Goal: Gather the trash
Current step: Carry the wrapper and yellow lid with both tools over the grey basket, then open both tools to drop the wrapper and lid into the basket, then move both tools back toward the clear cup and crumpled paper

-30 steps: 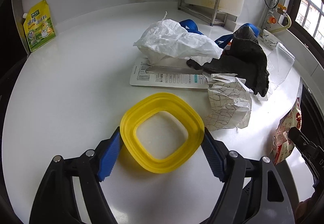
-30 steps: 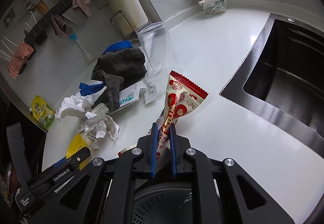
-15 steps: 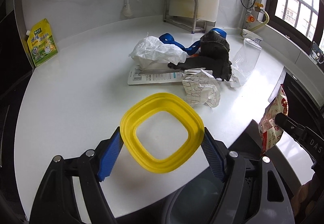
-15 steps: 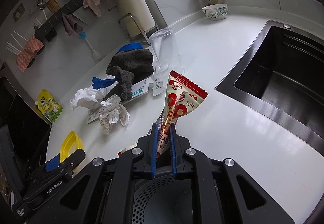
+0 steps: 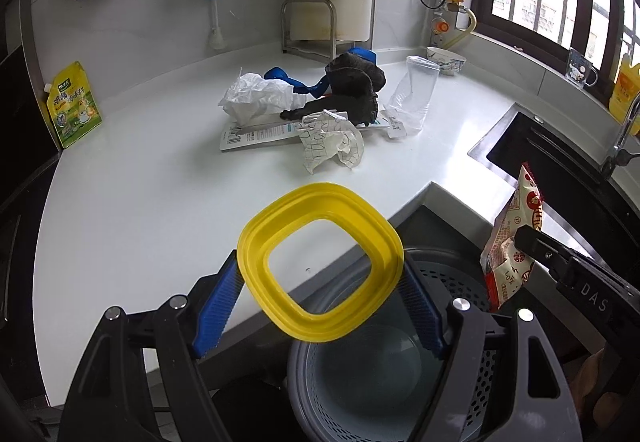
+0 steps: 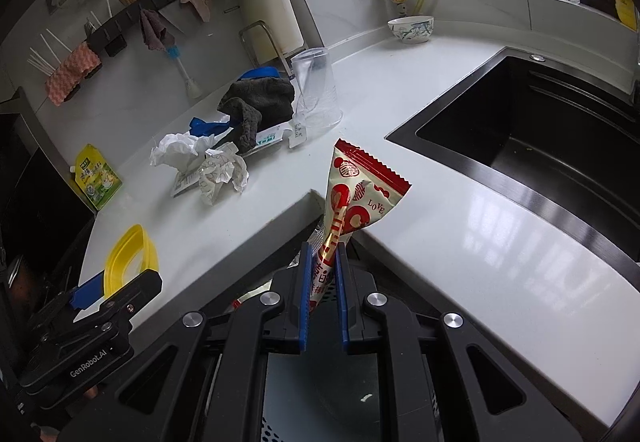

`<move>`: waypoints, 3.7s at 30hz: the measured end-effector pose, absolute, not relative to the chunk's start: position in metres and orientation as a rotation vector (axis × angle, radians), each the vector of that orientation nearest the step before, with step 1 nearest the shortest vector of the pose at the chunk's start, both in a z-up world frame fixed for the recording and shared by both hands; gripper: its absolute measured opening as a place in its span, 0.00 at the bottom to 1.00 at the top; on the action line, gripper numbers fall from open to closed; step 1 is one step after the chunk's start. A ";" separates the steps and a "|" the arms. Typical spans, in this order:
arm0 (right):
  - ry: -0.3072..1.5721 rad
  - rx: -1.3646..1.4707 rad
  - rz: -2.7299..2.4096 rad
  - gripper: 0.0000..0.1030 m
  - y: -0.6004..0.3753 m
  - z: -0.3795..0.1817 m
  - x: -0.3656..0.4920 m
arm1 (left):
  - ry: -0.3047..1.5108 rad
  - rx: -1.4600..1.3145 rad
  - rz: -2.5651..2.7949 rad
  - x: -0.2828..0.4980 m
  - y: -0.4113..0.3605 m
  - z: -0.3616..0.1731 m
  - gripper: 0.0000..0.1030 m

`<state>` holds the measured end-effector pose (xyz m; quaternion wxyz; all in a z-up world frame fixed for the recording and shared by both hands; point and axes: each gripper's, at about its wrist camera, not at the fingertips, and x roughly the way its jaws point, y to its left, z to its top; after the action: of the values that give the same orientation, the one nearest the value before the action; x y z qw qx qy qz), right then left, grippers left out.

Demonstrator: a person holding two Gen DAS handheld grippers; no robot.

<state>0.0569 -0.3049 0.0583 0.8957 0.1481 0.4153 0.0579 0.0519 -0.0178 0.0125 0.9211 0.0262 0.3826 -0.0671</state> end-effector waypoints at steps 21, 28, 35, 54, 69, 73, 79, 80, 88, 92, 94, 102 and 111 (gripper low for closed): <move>0.969 0.122 0.032 0.11 -0.307 0.015 -0.010 | 0.818 0.192 -0.178 0.003 -0.045 -0.033 0.72; 1.002 0.059 0.045 0.11 -0.296 -0.001 -0.010 | 0.876 0.198 -0.170 0.008 -0.045 -0.052 0.72; 1.060 0.049 0.058 0.11 -0.291 -0.016 -0.003 | 0.913 0.184 -0.175 0.015 -0.042 -0.062 0.73; 1.078 0.090 0.087 0.13 -0.291 -0.021 0.000 | 0.934 0.171 -0.174 0.018 -0.040 -0.066 0.74; 1.047 0.141 0.075 0.52 -0.301 -0.016 -0.001 | 0.943 0.162 -0.150 0.020 -0.036 -0.066 0.89; 1.043 0.162 0.071 0.53 -0.304 -0.013 -0.001 | 0.939 0.164 -0.145 0.019 -0.035 -0.065 0.89; 1.038 0.174 0.072 0.54 -0.307 -0.011 -0.002 | 0.931 0.167 -0.147 0.018 -0.035 -0.062 0.90; 1.034 0.174 0.073 0.54 -0.306 -0.010 -0.003 | 0.929 0.167 -0.147 0.018 -0.035 -0.062 0.90; 0.982 0.142 0.046 0.61 -0.304 0.000 -0.007 | 0.922 0.174 -0.137 0.016 -0.034 -0.056 0.91; 0.963 0.104 0.017 0.64 -0.302 0.009 -0.007 | 0.909 0.175 -0.132 0.014 -0.032 -0.050 0.91; 0.956 0.093 -0.002 0.66 -0.301 0.014 -0.007 | 0.901 0.176 -0.129 0.012 -0.032 -0.047 0.91; 0.949 0.045 -0.101 0.73 -0.301 0.031 -0.006 | 0.890 0.179 -0.115 0.010 -0.029 -0.039 0.92; 0.921 0.036 -0.132 0.74 -0.303 0.048 -0.002 | 0.878 0.154 -0.111 0.013 -0.025 -0.025 0.92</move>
<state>-0.0016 -0.3025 0.0478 0.8935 0.0175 0.4442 -0.0634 0.0131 -0.0249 -0.0254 0.9008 0.0742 0.4244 -0.0536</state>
